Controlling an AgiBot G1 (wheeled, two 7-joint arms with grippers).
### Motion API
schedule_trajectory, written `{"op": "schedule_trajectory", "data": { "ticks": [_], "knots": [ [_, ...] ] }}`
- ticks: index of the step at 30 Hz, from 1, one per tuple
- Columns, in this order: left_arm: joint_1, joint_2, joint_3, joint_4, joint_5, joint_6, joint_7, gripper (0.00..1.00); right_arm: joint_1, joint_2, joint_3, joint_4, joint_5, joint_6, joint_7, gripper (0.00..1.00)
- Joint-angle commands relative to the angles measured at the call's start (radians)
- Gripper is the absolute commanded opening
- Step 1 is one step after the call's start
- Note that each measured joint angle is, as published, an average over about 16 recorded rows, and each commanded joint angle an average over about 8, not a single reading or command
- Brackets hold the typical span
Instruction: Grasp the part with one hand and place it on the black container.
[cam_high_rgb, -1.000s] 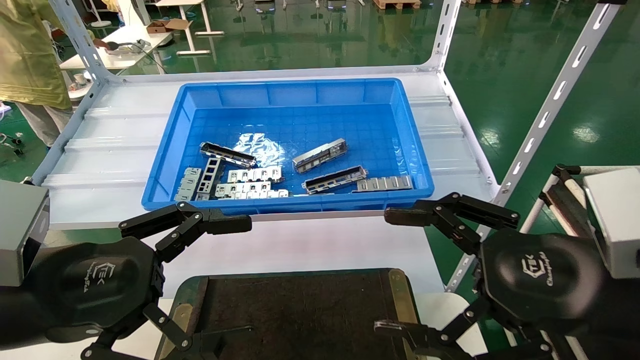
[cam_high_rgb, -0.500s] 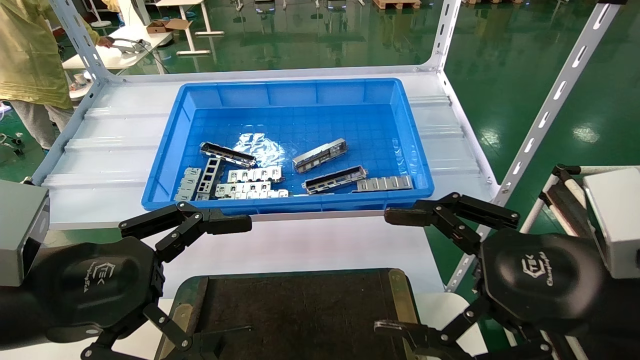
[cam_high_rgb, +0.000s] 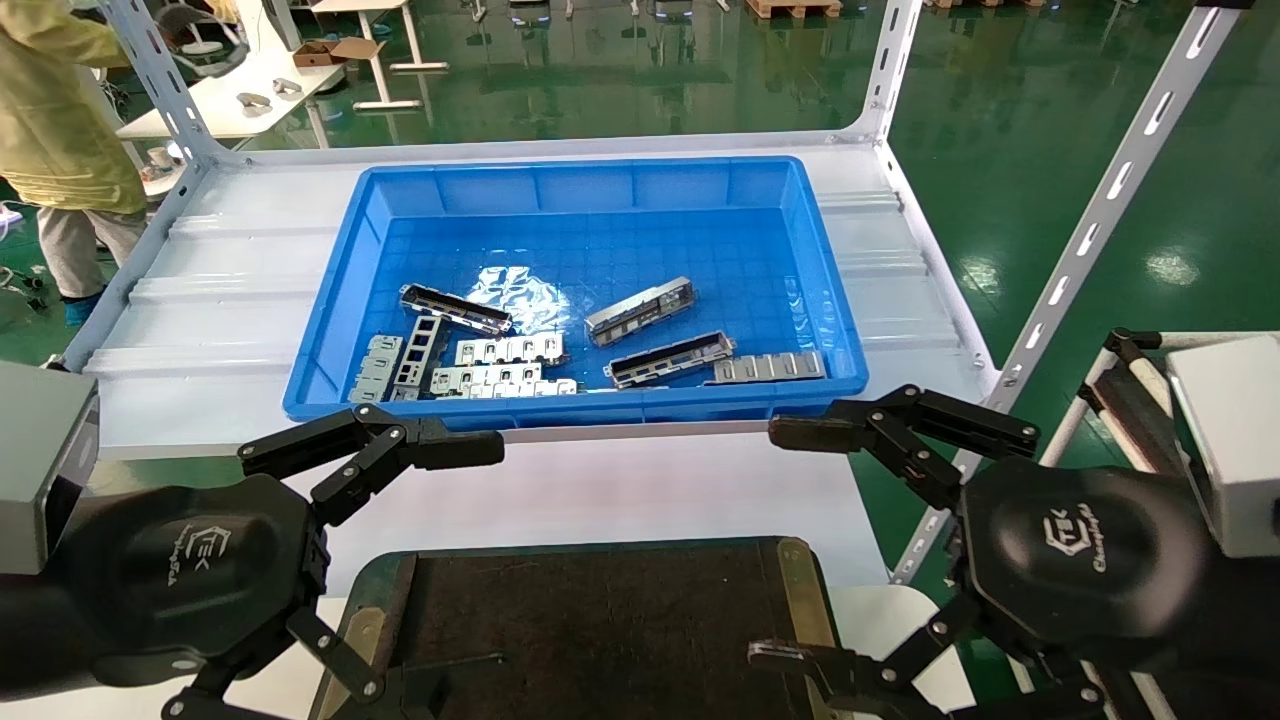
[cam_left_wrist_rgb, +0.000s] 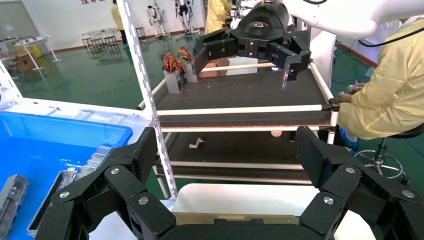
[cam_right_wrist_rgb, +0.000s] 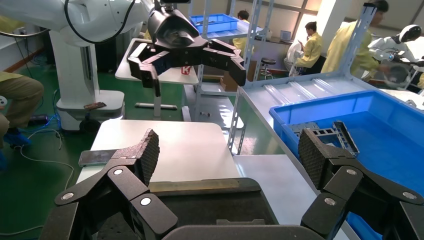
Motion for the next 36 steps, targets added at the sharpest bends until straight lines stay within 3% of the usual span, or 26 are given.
{"op": "schedule_trajectory", "data": {
  "ticks": [1, 18, 36],
  "knots": [
    [0.0, 0.0, 0.0, 0.0, -0.001, 0.0, -0.001, 1.0, 0.0, 0.0, 0.0, 0.0, 0.0, 0.0, 0.0, 1.0],
    [-0.124, 0.094, 0.057, 0.097, 0.167, -0.072, 0.05, 1.0, 0.0, 0.0, 0.0, 0.0, 0.0, 0.0, 0.0, 1.0],
    [-0.346, 0.367, 0.185, 0.444, 0.471, -0.298, 0.143, 1.0, 0.0, 0.0, 0.0, 0.0, 0.0, 0.0, 0.0, 1.0]
  ]
}}
